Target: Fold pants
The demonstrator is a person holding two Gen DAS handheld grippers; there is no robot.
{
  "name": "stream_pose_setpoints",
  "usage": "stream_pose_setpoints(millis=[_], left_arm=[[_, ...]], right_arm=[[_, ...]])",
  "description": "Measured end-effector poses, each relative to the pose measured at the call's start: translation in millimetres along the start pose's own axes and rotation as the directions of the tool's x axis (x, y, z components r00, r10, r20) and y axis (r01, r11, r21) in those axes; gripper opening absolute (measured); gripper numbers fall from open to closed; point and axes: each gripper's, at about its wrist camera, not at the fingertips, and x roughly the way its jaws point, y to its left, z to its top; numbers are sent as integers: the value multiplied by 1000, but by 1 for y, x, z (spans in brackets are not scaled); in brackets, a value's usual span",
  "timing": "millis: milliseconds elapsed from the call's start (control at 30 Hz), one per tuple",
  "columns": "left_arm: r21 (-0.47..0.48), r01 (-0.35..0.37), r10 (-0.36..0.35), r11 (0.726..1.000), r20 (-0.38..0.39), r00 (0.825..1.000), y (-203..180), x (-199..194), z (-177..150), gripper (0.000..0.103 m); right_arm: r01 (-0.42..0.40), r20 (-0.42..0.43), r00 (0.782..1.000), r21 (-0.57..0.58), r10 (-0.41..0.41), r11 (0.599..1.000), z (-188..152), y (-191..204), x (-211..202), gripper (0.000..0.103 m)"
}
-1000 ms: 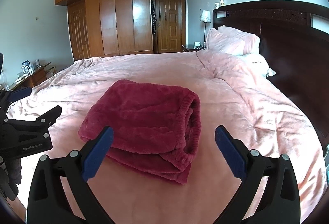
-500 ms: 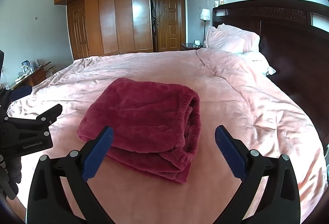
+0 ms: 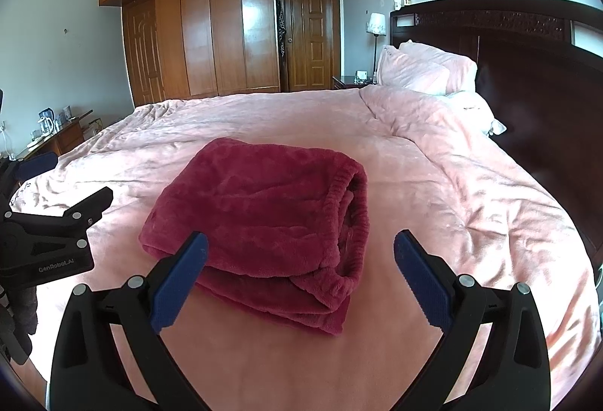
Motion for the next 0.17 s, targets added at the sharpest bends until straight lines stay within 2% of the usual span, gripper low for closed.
stream_pose_setpoints(millis=[167], left_arm=[[-68, 25, -29, 997, -64, 998, 21, 12, -14, 98]], right_arm=[[-9, -18, 1000, 0, 9, 1000, -4, 1, 6, 100]])
